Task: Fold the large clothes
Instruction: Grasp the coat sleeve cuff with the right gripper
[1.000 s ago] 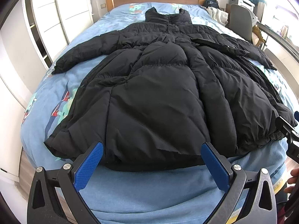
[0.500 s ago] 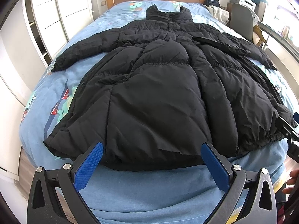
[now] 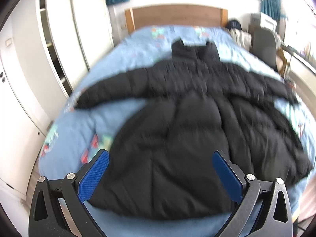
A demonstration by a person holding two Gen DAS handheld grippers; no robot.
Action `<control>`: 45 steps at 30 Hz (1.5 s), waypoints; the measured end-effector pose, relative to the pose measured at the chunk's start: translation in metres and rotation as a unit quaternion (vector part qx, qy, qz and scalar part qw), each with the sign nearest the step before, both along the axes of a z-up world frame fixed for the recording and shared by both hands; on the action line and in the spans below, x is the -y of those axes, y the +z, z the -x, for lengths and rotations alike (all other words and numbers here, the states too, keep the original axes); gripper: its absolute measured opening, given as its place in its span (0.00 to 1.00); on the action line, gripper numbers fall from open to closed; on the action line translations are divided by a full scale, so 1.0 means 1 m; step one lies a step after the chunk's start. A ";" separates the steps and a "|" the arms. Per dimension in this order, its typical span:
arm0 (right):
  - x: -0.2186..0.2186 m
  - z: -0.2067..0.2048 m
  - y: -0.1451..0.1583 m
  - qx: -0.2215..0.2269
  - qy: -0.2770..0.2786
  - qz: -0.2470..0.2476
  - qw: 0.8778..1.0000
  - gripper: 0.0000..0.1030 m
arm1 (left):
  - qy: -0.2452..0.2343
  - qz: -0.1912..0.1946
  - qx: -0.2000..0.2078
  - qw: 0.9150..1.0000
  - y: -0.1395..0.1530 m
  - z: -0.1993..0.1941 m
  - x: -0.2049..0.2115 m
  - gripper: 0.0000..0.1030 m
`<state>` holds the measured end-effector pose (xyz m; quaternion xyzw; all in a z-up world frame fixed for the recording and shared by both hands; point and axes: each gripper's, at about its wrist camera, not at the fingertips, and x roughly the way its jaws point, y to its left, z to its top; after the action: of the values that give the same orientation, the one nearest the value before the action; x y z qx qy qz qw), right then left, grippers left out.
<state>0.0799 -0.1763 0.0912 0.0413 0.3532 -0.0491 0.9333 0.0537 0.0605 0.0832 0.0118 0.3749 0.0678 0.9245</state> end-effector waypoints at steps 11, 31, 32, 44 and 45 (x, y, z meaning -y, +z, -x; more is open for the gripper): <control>0.093 -0.105 0.090 0.075 -0.081 -0.013 0.994 1.00 | 0.037 -0.041 0.111 0.992 0.123 -0.104 -0.056 1.00; 0.300 -0.231 -0.148 -0.013 -0.296 -0.332 0.895 1.00 | 0.077 -0.065 0.002 0.995 0.012 -0.241 -0.071 0.99; 0.309 -0.231 -0.156 -0.007 -0.304 -0.349 0.886 1.00 | 0.078 -0.064 -0.004 0.995 0.006 -0.244 -0.070 1.00; 0.361 -0.238 -0.201 0.060 -0.353 -0.446 0.820 0.43 | 0.063 -0.054 -0.029 0.996 -0.022 -0.257 -0.061 0.99; 0.363 -0.239 -0.201 0.064 -0.351 -0.447 0.820 0.39 | 0.062 -0.054 -0.029 0.996 -0.021 -0.257 -0.061 1.00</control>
<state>0.3187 -0.5390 -0.1094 0.5785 0.2378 -0.2071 0.7523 0.3107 0.1212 0.0620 0.0402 0.3971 0.1448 0.9054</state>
